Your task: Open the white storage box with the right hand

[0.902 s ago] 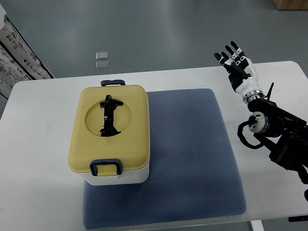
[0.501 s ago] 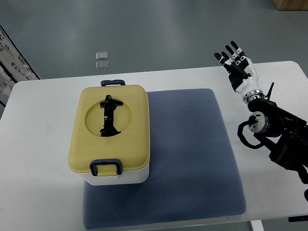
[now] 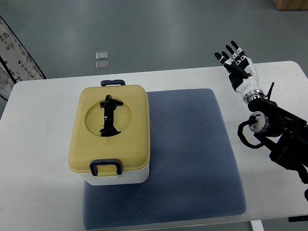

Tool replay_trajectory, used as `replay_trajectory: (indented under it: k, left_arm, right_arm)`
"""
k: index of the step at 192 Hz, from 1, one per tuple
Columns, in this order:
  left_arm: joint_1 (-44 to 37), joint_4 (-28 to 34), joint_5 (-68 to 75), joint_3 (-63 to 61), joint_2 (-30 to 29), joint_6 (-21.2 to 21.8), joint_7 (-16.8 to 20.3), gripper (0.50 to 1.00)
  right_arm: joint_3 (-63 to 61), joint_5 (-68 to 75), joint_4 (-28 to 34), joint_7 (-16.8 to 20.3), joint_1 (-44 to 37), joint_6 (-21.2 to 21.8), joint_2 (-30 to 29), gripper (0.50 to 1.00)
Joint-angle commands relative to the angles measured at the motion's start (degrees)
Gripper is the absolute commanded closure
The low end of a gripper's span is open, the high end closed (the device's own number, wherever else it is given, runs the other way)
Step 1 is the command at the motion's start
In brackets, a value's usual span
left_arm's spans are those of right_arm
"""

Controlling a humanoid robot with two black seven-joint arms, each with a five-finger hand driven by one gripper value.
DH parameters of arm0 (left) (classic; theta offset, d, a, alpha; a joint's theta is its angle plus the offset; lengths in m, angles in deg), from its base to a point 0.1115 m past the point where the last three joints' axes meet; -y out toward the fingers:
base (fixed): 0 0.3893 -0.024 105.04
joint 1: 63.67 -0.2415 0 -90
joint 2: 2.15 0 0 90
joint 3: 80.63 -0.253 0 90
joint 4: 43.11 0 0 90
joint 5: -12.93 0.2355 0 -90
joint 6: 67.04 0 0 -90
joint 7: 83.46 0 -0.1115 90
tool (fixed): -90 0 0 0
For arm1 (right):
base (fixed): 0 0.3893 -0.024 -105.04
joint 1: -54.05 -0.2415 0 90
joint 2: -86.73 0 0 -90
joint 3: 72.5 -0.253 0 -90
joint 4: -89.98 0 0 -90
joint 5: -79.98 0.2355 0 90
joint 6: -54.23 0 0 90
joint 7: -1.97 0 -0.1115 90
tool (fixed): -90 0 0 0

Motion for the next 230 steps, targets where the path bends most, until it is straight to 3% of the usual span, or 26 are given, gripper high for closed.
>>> replay_trajectory:
  k: [1, 193, 230]
  left_arm:
    - [0.00, 0.00, 0.00, -0.06, 0.00, -0.01, 0.00, 0.500]
    - [0.00, 0.08, 0.00, 0.02, 0.00, -0.01, 0.00, 0.500]
    - [0.00, 0.08, 0.00, -0.06, 0.00, -0.01, 0.00, 0.500]
  right_arm:
    - [-0.05, 0.06, 0.00, 0.01, -0.10, 0.01, 0.01, 0.570]
    - [3.03, -1.34, 0.26, -0.08, -2.83, -0.17, 2.47, 0.570]
    - [6.90, -11.79, 0.26, -0.70, -7.13, 0.98, 3.70, 0.570]
